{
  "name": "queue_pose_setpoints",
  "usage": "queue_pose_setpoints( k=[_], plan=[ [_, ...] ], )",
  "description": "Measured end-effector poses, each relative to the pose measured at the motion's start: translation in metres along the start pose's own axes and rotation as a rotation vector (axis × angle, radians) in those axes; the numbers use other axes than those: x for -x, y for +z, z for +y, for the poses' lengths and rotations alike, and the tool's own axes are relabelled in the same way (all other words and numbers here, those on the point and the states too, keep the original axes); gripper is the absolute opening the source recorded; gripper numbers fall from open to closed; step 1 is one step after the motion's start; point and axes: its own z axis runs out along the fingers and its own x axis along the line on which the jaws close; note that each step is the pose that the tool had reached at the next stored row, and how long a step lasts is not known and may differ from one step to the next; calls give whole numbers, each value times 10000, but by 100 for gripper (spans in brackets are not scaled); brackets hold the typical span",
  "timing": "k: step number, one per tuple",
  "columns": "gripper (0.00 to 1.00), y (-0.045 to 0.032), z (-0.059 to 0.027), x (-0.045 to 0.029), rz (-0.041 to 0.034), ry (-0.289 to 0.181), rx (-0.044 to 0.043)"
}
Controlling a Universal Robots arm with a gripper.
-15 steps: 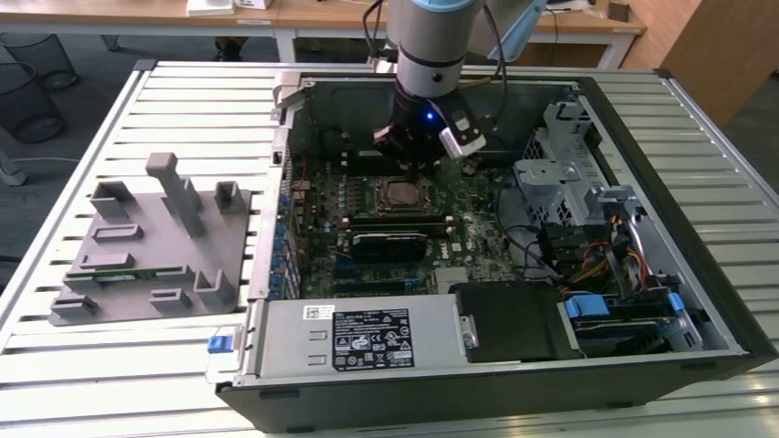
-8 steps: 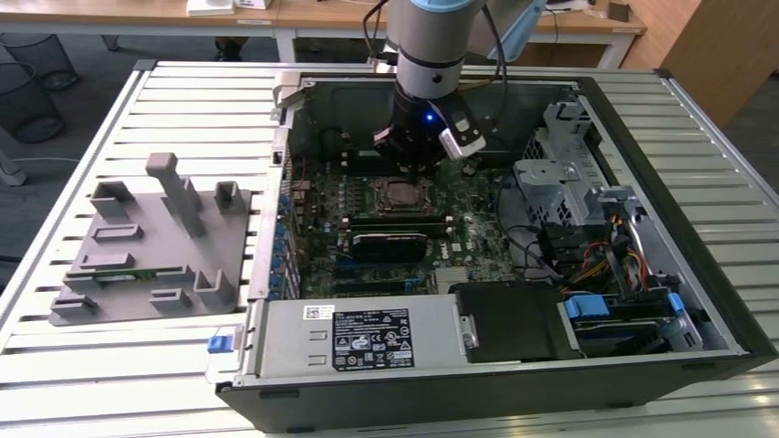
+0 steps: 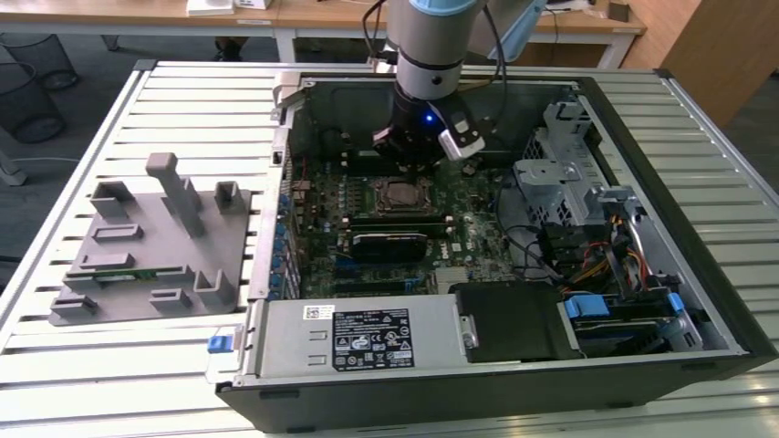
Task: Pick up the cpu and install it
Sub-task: 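Install the first cpu locking lever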
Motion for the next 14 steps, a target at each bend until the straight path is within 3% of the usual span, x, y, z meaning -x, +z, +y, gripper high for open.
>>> queue_pose_setpoints(
  k=[4, 5, 6, 9, 14],
  plan=[
    [11, -7, -2, -4, -4, -2, 299],
    [11, 8, 8, 3, -30, -6, 417],
    [11, 12, 13, 7, -36, -7, 469],
    [11, -6, 20, 10, -48, -8, 520],
    [11, -118, 28, 8, -34, -7, 513]
  ],
)
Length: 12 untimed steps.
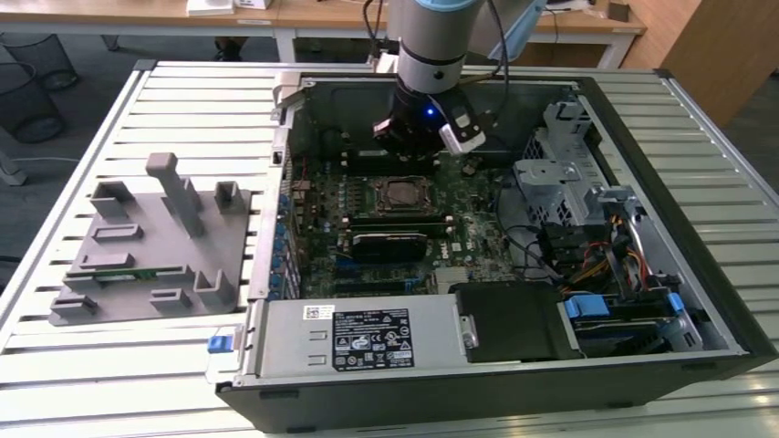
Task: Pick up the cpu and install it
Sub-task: 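Install the first cpu locking lever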
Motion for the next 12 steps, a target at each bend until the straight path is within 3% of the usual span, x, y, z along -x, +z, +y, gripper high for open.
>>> queue_pose_setpoints(
  k=[12],
  plan=[
    [11, -24, -55, -4, 2, -1, 0]
  ],
)
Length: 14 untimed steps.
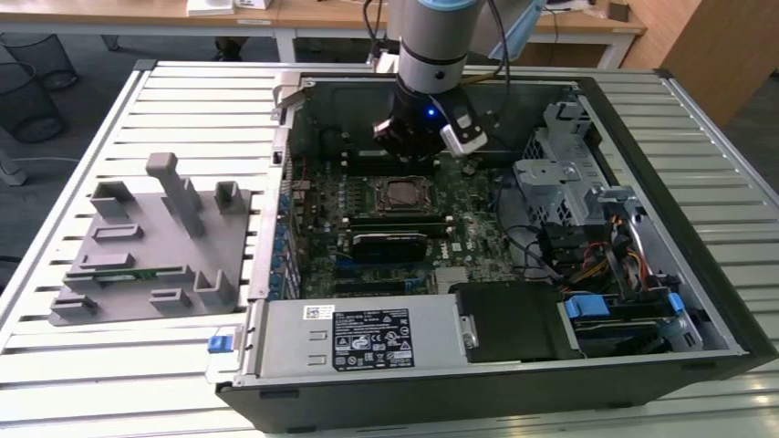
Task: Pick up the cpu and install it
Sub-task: 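Install the first cpu locking lever, then install the second cpu locking lever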
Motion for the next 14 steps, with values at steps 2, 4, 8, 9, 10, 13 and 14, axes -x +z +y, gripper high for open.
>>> queue_pose_setpoints(
  k=[2, 4, 8, 9, 10, 13, 14],
  plan=[
    [11, -1, -9, 0, 0, 0, 0],
    [11, -2, -16, -1, 0, 1, 2],
    [11, -4, -30, -1, -1, 0, 9],
    [11, -5, -35, -2, 0, 0, 9],
    [11, -5, -39, -2, 0, 0, 10],
    [11, -8, -59, -1, -1, 0, 12],
    [11, -9, -68, -1, -1, 0, 12]
  ],
)
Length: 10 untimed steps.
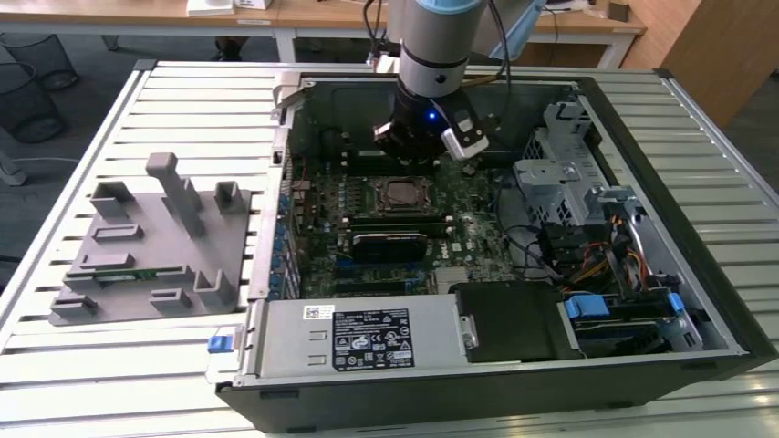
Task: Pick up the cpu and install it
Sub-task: 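Install the second cpu locking lever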
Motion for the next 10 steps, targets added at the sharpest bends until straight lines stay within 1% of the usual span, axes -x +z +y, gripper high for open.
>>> queue_pose_setpoints(
  k=[10],
  plan=[
    [11, -16, -115, -7, 0, 0, 1]
  ],
)
